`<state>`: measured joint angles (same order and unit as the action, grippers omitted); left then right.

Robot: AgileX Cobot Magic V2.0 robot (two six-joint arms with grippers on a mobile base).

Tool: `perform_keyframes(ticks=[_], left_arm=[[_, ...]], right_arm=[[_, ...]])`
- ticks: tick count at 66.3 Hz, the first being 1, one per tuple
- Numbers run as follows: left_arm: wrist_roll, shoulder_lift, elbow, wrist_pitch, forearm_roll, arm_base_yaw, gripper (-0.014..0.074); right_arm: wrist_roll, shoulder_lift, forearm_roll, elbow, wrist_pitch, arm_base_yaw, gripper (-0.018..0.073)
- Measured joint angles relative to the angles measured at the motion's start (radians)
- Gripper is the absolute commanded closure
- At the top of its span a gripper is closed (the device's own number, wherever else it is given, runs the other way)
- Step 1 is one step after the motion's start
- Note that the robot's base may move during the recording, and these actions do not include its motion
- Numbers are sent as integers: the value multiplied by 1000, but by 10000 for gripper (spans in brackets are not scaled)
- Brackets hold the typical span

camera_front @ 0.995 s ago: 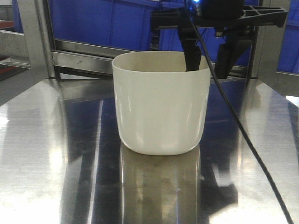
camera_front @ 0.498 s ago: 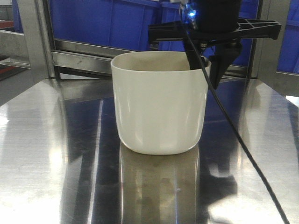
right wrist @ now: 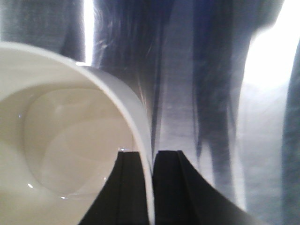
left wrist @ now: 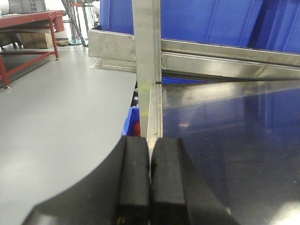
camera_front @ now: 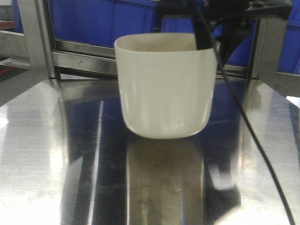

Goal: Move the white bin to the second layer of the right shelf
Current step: 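Lift the white bin off the steel table with the right gripper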

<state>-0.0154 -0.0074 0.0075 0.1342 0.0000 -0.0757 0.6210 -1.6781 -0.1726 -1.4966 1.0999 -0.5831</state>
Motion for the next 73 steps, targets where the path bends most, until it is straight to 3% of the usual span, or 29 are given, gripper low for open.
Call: perform_keyframes(ticks=[13,29,39,54,73], left_arm=[[0,0,0,0,0,0,512],[0,0,0,0,0,0,512],[0,0,0,0,0,0,512],[0,0,0,0,0,0,512],[0,0,0,0,0,0,512]], right_arm=[[-228,97,80,53,-56,104,511],[-455,294,220,287,-217,313,511],[-578,438,256,448,-321,436,511],[-602,664,257,646,-361,558,511],[-458,933,253,819,-346,570,511]])
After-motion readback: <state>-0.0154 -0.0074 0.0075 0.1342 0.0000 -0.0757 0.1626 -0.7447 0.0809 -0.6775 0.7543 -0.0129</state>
